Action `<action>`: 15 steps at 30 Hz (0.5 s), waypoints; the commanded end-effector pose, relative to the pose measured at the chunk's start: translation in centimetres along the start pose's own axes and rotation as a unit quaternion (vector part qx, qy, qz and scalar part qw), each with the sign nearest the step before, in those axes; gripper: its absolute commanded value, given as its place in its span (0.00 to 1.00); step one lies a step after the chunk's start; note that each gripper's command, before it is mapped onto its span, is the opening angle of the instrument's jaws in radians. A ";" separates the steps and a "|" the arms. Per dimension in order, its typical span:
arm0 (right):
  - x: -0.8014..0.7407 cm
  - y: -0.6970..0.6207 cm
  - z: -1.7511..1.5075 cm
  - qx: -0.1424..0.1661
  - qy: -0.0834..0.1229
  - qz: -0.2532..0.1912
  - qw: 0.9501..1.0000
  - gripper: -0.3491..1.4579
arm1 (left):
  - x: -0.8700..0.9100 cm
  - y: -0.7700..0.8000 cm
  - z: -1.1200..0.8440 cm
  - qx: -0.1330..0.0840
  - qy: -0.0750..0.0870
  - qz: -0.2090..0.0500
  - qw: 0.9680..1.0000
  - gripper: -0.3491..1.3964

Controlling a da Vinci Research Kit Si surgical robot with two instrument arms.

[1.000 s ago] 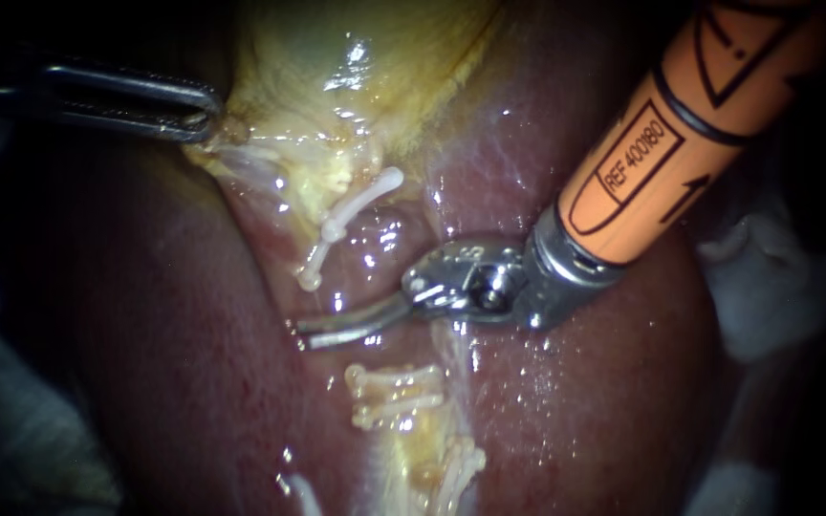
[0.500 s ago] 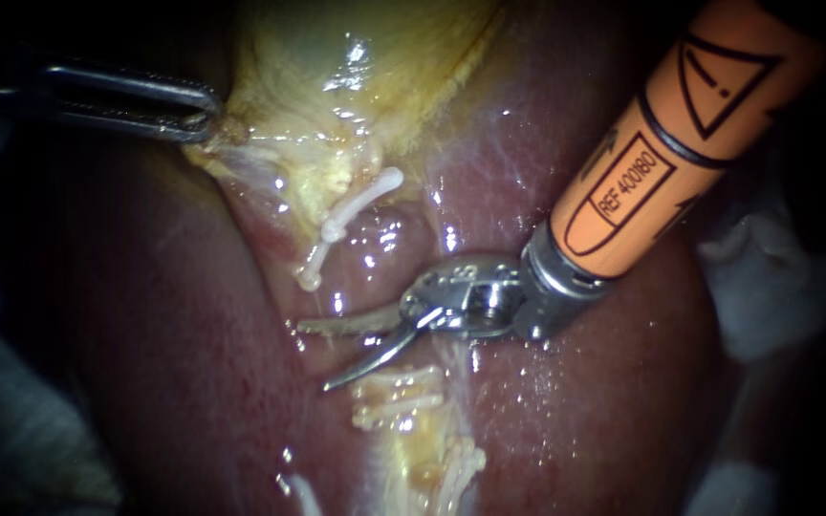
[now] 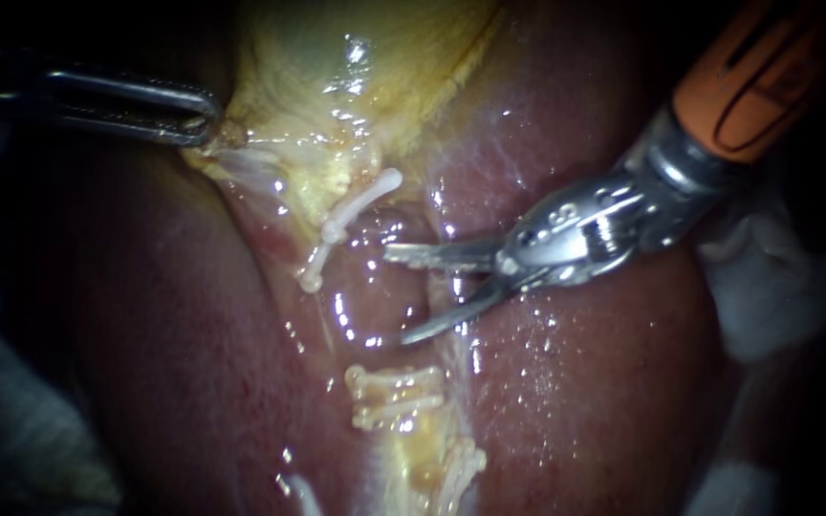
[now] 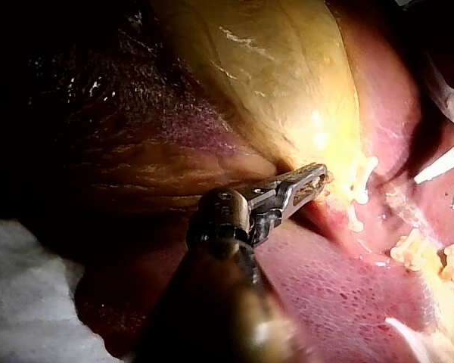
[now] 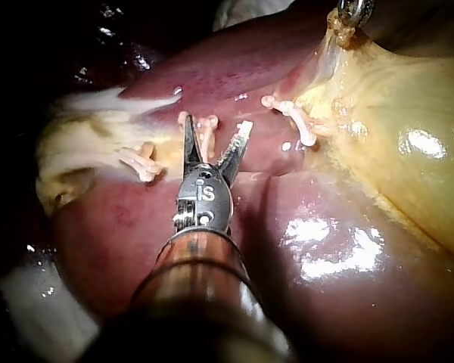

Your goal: Go back from the cut right tube

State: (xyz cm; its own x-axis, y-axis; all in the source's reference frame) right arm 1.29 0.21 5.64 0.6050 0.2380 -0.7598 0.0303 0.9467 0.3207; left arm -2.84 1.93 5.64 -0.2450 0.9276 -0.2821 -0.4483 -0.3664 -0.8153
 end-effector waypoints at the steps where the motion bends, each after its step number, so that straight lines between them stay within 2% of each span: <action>1: -0.01 -0.02 -0.06 -0.003 -0.008 -0.001 1.000 0.98 | 0.00 0.00 0.00 0.000 0.000 0.000 1.000 0.00; 5: -0.08 -0.12 -0.23 -0.019 -0.030 -0.006 0.999 0.98 | 0.00 -0.01 0.01 0.000 0.000 0.000 1.000 0.00; 11: -0.11 -0.16 -0.34 -0.042 -0.040 0.001 0.998 0.99 | -0.01 -0.03 0.02 0.000 0.000 0.001 1.000 0.00; 15: -0.13 -0.16 -0.39 -0.048 -0.043 0.008 0.998 0.99 | -0.05 -0.05 0.12 0.003 0.002 0.002 1.000 0.00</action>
State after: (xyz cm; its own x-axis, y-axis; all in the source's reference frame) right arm 0.89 0.11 5.46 0.6716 0.2392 -0.7012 -0.0562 0.9602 0.2737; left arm -2.93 1.88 5.78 -0.2426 0.9260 -0.2892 -0.4508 -0.3716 -0.8116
